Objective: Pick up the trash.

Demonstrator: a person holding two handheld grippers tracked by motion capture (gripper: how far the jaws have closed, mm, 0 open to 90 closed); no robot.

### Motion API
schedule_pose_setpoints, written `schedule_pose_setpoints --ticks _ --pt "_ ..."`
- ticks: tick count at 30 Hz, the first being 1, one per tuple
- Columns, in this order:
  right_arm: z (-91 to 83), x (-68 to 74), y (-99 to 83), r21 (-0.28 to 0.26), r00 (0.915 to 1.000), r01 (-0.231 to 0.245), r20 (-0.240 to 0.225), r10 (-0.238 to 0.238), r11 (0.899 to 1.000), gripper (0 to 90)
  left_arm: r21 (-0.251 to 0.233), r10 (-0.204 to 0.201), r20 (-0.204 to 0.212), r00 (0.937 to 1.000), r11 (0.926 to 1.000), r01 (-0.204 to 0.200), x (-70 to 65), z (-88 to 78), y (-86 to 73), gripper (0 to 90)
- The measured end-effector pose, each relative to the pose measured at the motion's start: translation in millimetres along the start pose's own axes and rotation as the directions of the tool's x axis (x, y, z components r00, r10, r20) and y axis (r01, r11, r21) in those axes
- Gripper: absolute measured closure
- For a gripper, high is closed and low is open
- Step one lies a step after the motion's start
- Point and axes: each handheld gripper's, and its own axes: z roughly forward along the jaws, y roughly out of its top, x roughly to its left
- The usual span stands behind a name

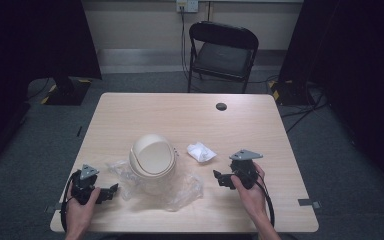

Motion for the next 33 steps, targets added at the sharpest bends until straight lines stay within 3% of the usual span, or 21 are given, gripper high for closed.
schedule_pose_setpoints --ticks 2,6,14,22,28,33 --pt "1.7 7.0 7.5 0.000 0.9992 -0.010 -0.038 0.010 1.000 14.4 0.000 0.000 0.000 1.0000 1.0000 0.000 0.0 0.0 0.0 0.0" --pt "3.2 20.3 14.0 -0.007 0.9964 0.012 -0.084 -0.013 1.000 14.4 0.000 0.000 0.000 1.0000 1.0000 0.000 0.0 0.0 0.0 0.0" --pt "-0.2 38.4 28.5 -0.031 0.9907 0.044 -0.128 -0.047 0.999 14.4 0.000 0.000 0.000 1.0000 1.0000 0.000 0.0 0.0 0.0 0.0" --pt "-6.2 59.8 46.8 -0.059 0.9773 0.074 -0.194 -0.084 0.995 14.3 0.000 0.000 0.000 1.0000 1.0000 0.000 0.0 0.0 0.0 0.0" --pt "-10.4 76.9 65.8 -0.085 0.9621 0.110 -0.241 -0.127 0.990 14.3 0.000 0.000 0.000 1.0000 1.0000 0.000 0.0 0.0 0.0 0.0" --pt "-4.7 83.6 75.7 -0.094 0.9586 0.107 -0.255 -0.127 0.990 15.7 0.000 0.000 0.000 1.0000 1.0000 0.000 0.0 0.0 0.0 0.0"
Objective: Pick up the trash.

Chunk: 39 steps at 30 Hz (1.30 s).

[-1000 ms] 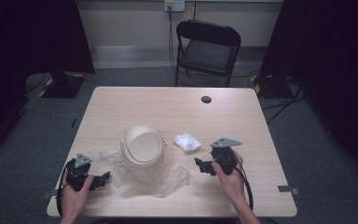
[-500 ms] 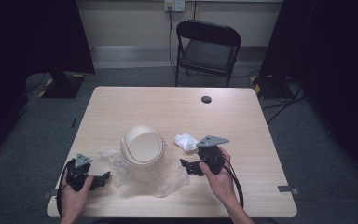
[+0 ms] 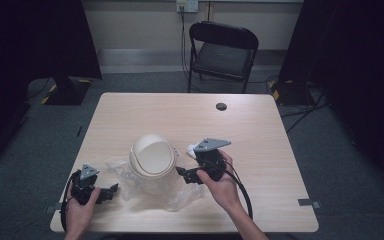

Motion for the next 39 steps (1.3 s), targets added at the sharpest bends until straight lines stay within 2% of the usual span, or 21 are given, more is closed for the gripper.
schedule_pose_setpoints --ticks 4,7,8,11,17,30,34,36,39 --pt "0.8 7.2 7.4 -0.028 0.9998 0.020 -0.008 -0.021 0.999 16.7 0.000 0.000 0.000 1.0000 1.0000 0.000 0.0 0.0 0.0 0.0" --pt "5.7 11.0 17.0 -0.019 0.9993 0.028 -0.025 -0.029 0.999 16.8 0.000 0.000 0.000 1.0000 1.0000 0.000 0.0 0.0 0.0 0.0" --pt "10.5 11.9 21.9 -0.016 0.9989 0.045 -0.010 -0.045 0.999 16.8 0.000 0.000 0.000 1.0000 1.0000 0.000 0.0 0.0 0.0 0.0" --pt "18.2 11.2 26.4 -0.011 0.9988 0.046 -0.018 -0.046 0.999 16.8 0.000 0.000 0.000 1.0000 1.0000 0.000 0.0 0.0 0.0 0.0" --pt "31.0 4.9 26.3 0.009 0.9993 0.030 -0.022 -0.030 1.000 16.5 0.000 0.000 0.000 1.0000 1.0000 0.000 0.0 0.0 0.0 0.0" --pt "54.9 -0.2 28.8 0.039 0.9995 0.029 -0.015 -0.028 0.999 14.2 0.000 0.000 0.000 1.0000 1.0000 0.000 0.0 0.0 0.0 0.0" --pt "58.8 -1.4 30.0 0.044 0.9996 0.027 0.001 -0.027 0.999 15.5 0.000 0.000 0.000 1.0000 1.0000 0.000 0.0 0.0 0.0 0.0" --pt "61.7 -1.7 30.5 0.055 0.9990 0.035 0.027 -0.037 0.998 15.9 0.000 0.001 -0.001 1.0000 1.0000 -0.001 0.0 0.0 0.0 0.0" --pt "64.8 -4.3 31.2 0.058 0.9994 0.027 0.022 -0.028 0.998 14.9 0.000 0.000 -0.001 1.0000 1.0000 0.000 0.0 0.0 0.0 0.0"
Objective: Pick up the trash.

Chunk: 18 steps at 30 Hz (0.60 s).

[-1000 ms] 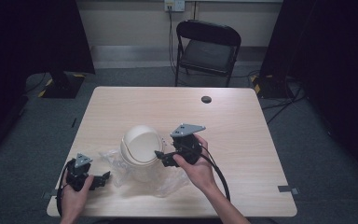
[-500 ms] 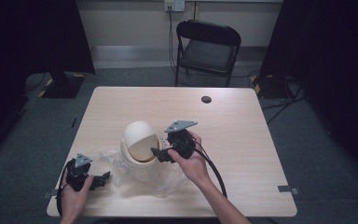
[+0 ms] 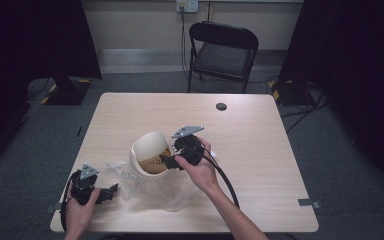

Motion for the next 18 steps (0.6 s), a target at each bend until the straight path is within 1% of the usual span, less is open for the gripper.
schedule_pose_setpoints --ticks 4,6,7,8,12,14,16,18 --pt "1.7 -1.8 1.0 -0.007 1.0000 -0.002 -0.002 0.002 1.000 15.5 0.000 0.001 0.001 1.0000 1.0000 -0.001 0.1 0.0 0.0 0.0" --pt "-0.2 -1.0 0.8 -0.013 1.0000 0.001 -0.006 -0.001 1.000 16.0 0.000 0.001 0.001 1.0000 1.0000 -0.001 0.1 0.0 0.0 0.0" --pt "-5.0 -0.6 0.6 -0.027 0.9999 -0.007 -0.014 0.007 1.000 14.4 0.000 0.001 0.001 1.0000 1.0000 -0.001 0.1 0.0 0.0 0.0" --pt "-5.0 -0.6 0.6 -0.027 0.9999 -0.007 -0.014 0.007 1.000 14.4 0.000 0.001 0.001 1.0000 1.0000 -0.001 0.1 0.0 0.0 0.0" --pt "-18.6 -0.7 1.3 -0.058 0.9990 -0.012 -0.043 0.009 0.998 14.4 0.000 0.000 0.001 1.0000 1.0000 0.000 0.0 0.1 0.0 0.0" --pt "-26.9 -2.7 0.9 -0.076 0.9971 -0.031 -0.071 0.025 0.997 14.3 -0.001 0.000 -0.002 1.0000 1.0000 0.000 0.1 0.2 0.3 0.0" --pt "-33.8 -5.0 0.2 -0.093 0.9968 -0.036 -0.074 0.029 0.995 14.3 -0.002 0.000 -0.001 1.0000 1.0000 0.000 0.2 1.0 0.8 0.0" --pt "-43.5 -9.7 -1.3 -0.127 0.9955 -0.049 -0.087 0.038 0.991 14.2 -0.001 0.001 -0.001 1.0000 1.0000 -0.001 0.3 1.1 0.9 0.0"
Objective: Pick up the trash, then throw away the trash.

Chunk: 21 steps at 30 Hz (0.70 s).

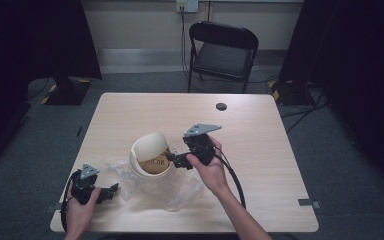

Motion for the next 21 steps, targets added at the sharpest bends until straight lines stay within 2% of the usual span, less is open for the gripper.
schedule_pose_setpoints --ticks 2,3,4,5,6,7,9,10,11,12,15,21 --pt "-8.6 -6.7 0.1 -0.010 0.9997 -0.006 0.022 0.007 1.000 14.2 0.000 -0.001 0.000 1.0000 1.0000 0.001 -0.1 0.0 0.0 0.0" --pt "-14.6 -15.9 -1.8 -0.010 0.9986 -0.018 0.049 0.019 1.000 14.3 0.000 -0.001 0.000 1.0000 1.0000 0.001 -0.1 0.0 0.0 0.0" --pt "-14.6 -15.9 -1.8 -0.010 0.9986 -0.018 0.049 0.019 1.000 14.3 0.000 -0.001 0.000 1.0000 1.0000 0.001 -0.1 0.0 0.0 0.0" --pt "-16.4 -21.2 -3.6 -0.008 0.9977 -0.027 0.062 0.028 1.000 14.3 0.000 -0.001 -0.001 1.0000 1.0000 0.001 -0.1 0.0 0.0 0.0" --pt "-17.6 -31.5 -8.6 0.010 0.9945 -0.034 0.099 0.033 0.999 14.3 0.000 -0.001 -0.001 1.0000 1.0000 0.001 -0.1 0.0 0.0 0.0" --pt "-17.6 -31.5 -8.6 0.010 0.9945 -0.034 0.099 0.033 0.999 14.3 0.000 -0.001 -0.001 1.0000 1.0000 0.001 -0.1 0.0 0.0 0.0" --pt "-15.4 -43.3 -15.7 0.031 0.9882 -0.044 0.148 0.039 0.999 14.5 0.000 -0.001 -0.001 1.0000 1.0000 0.001 -0.1 0.0 0.0 0.0" --pt "-13.6 -50.0 -19.6 0.039 0.9870 -0.057 0.152 0.051 0.998 14.7 0.000 -0.001 -0.001 1.0000 1.0000 0.001 -0.1 0.0 0.0 0.0" --pt "-9.2 -62.3 -27.4 0.055 0.9823 -0.080 0.174 0.070 0.995 14.9 0.000 0.000 -0.001 1.0000 1.0000 0.000 -0.1 -0.1 0.0 0.0" --pt "-9.2 -62.3 -27.4 0.055 0.9823 -0.080 0.174 0.070 0.995 14.9 -0.002 -0.002 -0.001 1.0000 1.0000 0.002 -0.2 0.1 0.0 0.0" --pt "-0.8 -82.2 -37.6 0.076 0.9735 -0.134 0.196 0.117 0.988 16.0 0.000 -0.001 -0.001 1.0000 1.0000 0.001 -0.1 0.0 0.0 0.0" --pt "9.5 -97.4 -44.8 0.117 0.9662 -0.139 0.233 0.109 0.983 16.5 -0.001 -0.002 -0.002 1.0000 1.0000 0.002 -0.1 0.2 0.1 0.0"
